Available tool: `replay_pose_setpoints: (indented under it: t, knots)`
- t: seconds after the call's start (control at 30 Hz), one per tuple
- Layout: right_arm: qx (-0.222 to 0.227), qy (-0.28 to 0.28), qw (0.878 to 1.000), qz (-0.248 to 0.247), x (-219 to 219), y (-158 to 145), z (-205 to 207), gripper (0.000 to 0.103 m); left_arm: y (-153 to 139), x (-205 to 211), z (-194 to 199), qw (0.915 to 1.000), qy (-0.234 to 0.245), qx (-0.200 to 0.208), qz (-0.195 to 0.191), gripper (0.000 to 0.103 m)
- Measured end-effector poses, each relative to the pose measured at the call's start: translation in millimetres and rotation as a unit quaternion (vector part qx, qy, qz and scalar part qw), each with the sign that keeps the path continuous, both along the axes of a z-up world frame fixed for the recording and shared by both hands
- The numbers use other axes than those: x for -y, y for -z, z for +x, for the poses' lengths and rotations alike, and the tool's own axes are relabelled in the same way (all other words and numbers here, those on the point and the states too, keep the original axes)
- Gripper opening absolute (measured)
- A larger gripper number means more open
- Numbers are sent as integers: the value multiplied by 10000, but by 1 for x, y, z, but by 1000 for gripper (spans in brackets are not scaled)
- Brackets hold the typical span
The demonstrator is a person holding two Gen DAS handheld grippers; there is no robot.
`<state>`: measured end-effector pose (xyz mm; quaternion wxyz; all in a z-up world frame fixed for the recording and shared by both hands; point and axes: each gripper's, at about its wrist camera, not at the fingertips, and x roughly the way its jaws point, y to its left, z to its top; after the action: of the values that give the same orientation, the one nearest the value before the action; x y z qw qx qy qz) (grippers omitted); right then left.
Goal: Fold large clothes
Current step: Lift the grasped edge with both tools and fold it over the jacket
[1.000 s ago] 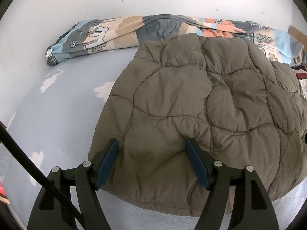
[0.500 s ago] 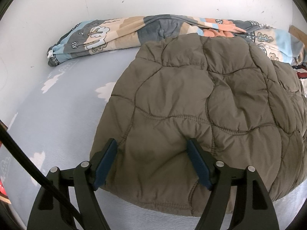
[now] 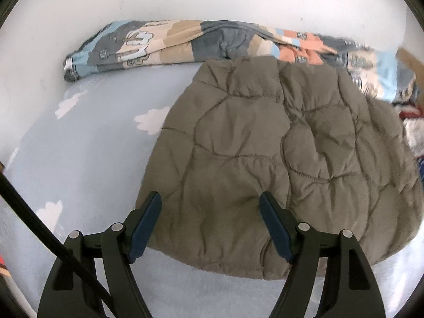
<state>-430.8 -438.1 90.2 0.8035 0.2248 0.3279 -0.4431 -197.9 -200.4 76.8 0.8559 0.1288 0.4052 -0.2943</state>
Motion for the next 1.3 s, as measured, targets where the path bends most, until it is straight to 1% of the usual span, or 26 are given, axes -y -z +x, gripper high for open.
replay_pose_setpoints:
  t: [0.07,0.17,0.23,0.27,0.33,0.4,0.43,0.5,0.53,0.57,0.6,0.63,0.7,0.77,0.87,0.93,0.97,1.0,1.03,1.1,1.13,1.2,1.3]
  knots:
    - [297,250,9988,311,15,-2,-25,77,-5,-15,11,9994,-144,-254,-202,75]
    - [645,551,9936,752,32,1,-59,78,-7,-36,27,9971,-362,-568,-357,75]
    - [872,797,9871,1085,42,10,-84,79,-4,-47,36,9953,-479,-758,-358,75]
    - [1019,921,9817,1318,48,17,-99,80,-3,-53,41,9939,-523,-886,-398,75]
    - [1217,1057,9731,1646,54,28,-116,81,3,-66,48,9891,-602,-1204,-595,75]
    - [1496,1211,9606,2004,60,40,-134,81,10,-78,55,9812,-680,-1590,-852,75]
    - [1609,1277,9552,2130,60,44,-140,81,15,-84,60,9742,-763,-1874,-1003,75]
    - [1921,1438,9392,2456,61,54,-155,82,24,-91,61,9646,-836,-2195,-1202,75]
    - [2076,1525,9312,2579,60,58,-161,82,28,-95,63,9580,-882,-2386,-1322,75]
    - [2175,1566,9264,2646,59,60,-165,84,32,-97,62,9528,-919,-2522,-1418,75]
    - [2346,1616,9181,2756,56,63,-169,86,37,-99,62,9448,-951,-2712,-1570,75]
    - [2462,1652,9122,2829,55,66,-172,86,41,-100,61,9381,-982,-2863,-1683,75]
    - [2681,1731,8999,2972,51,73,-175,87,48,-99,58,9287,-1029,-3062,-1820,75]
    - [2844,1776,8882,3140,50,82,-173,87,53,-97,55,9233,-1063,-3176,-1880,75]
    - [3045,1824,8754,3282,53,93,-167,87,61,-97,50,9119,-1170,-3338,-2082,75]
    - [3098,1831,8740,3266,56,98,-162,87,67,-93,51,9028,-1209,-3479,-2221,75]
    - [3096,1826,8748,3249,58,100,-159,87,70,-92,50,8996,-1240,-3520,-2266,75]
    - [3077,1838,8753,3246,60,103,-155,87,71,-90,50,8986,-1259,-3514,-2305,75]
    - [3104,1856,8733,3263,60,106,-153,87,71,-88,50,8987,-1287,-3473,-2347,75]
    - [3227,1892,8648,3349,62,115,-147,87,72,-83,51,8993,-1300,-3396,-2429,75]
    - [3239,1899,8628,3384,62,118,-144,87,73,-81,52,9000,-1298,-3354,-2461,75]
    - [3353,1887,8582,3398,63,124,-139,87,73,-75,54,9044,-1332,-3252,-2422,75]
    - [3430,1878,8575,3344,66,130,-133,87,74,-66,57,9097,-1387,-3118,-2368,77]
